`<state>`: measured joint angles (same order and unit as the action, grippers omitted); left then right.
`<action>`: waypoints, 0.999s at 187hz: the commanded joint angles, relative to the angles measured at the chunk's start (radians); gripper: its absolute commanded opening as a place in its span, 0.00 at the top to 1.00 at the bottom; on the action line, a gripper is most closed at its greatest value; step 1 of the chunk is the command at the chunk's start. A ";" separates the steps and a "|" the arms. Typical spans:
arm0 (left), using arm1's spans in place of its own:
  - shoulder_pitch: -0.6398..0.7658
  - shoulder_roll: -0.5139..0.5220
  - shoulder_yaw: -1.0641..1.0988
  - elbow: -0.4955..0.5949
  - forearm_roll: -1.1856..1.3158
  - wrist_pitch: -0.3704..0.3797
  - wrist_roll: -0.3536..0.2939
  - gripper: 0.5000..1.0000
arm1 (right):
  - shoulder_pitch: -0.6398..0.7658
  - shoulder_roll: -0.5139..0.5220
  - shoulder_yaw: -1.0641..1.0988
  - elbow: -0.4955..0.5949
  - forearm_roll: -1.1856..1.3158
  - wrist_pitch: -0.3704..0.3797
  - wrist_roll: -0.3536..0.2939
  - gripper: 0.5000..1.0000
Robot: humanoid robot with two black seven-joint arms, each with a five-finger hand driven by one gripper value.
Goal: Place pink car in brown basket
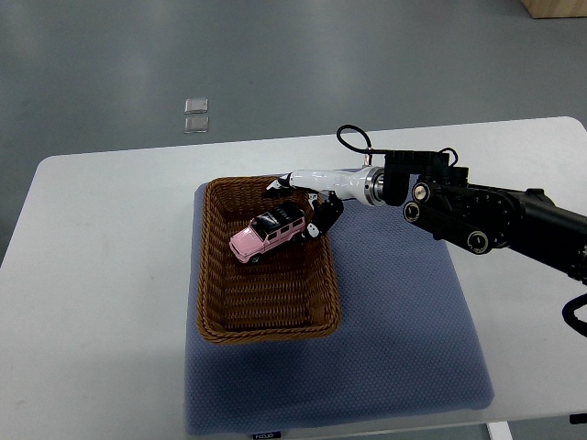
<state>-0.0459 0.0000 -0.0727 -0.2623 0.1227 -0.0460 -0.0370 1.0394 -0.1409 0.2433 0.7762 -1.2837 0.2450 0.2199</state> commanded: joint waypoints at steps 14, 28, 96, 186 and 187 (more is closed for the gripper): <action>0.000 0.000 0.001 0.000 0.000 0.000 0.000 0.00 | 0.025 -0.023 0.019 0.001 0.027 0.008 -0.001 0.17; 0.000 0.000 -0.001 0.002 0.000 0.000 0.000 0.00 | 0.051 -0.063 0.060 0.005 0.086 0.019 -0.001 0.17; 0.000 0.000 -0.004 0.000 0.000 0.000 0.000 0.00 | -0.062 -0.210 0.412 0.003 0.620 0.071 0.003 0.17; 0.000 0.000 -0.004 0.000 0.000 0.000 0.000 0.00 | -0.317 -0.123 0.614 -0.046 1.178 0.074 0.006 0.17; 0.000 0.000 -0.004 0.000 0.000 0.000 0.000 0.00 | -0.320 -0.118 0.614 -0.049 1.185 0.074 0.006 0.17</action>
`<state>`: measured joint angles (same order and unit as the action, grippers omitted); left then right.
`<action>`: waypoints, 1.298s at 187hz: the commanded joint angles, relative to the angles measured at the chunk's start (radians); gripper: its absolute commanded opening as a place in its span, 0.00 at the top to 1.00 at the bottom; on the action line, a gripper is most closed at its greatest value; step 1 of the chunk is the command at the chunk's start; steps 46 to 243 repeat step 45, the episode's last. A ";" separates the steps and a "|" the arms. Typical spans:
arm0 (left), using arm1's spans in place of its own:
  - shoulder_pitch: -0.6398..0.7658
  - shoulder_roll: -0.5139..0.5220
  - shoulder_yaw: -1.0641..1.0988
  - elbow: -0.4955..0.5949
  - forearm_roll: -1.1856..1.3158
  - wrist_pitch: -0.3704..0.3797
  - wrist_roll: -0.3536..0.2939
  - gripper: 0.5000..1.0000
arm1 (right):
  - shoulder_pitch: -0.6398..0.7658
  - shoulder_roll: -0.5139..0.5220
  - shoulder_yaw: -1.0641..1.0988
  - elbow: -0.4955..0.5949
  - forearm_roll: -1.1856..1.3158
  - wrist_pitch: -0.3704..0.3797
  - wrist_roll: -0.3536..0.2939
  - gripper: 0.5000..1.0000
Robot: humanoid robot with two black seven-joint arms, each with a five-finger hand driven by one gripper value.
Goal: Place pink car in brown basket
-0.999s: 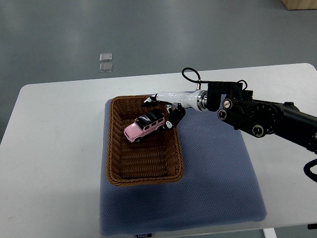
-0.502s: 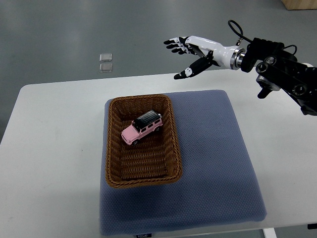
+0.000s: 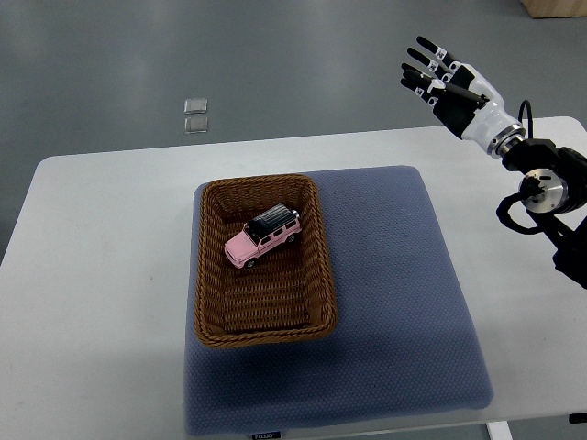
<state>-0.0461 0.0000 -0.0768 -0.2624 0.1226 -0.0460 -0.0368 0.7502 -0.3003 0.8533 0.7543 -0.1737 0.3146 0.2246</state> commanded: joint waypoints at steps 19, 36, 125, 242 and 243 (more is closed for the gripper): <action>0.000 0.000 0.000 0.000 0.000 0.000 0.000 0.00 | -0.055 0.058 0.004 -0.055 0.135 0.006 0.005 0.17; 0.000 0.000 0.000 0.000 0.000 0.000 0.000 0.00 | -0.068 0.067 0.004 -0.066 0.169 0.006 0.050 0.17; 0.000 0.000 0.000 0.000 0.000 0.000 0.000 0.00 | -0.071 0.072 0.004 -0.069 0.175 0.006 0.071 0.17; 0.000 0.000 0.000 0.000 0.000 0.000 0.000 0.00 | -0.071 0.072 0.004 -0.069 0.175 0.006 0.071 0.17; 0.000 0.000 0.000 0.000 0.000 0.000 0.000 0.00 | -0.071 0.072 0.004 -0.069 0.175 0.006 0.071 0.17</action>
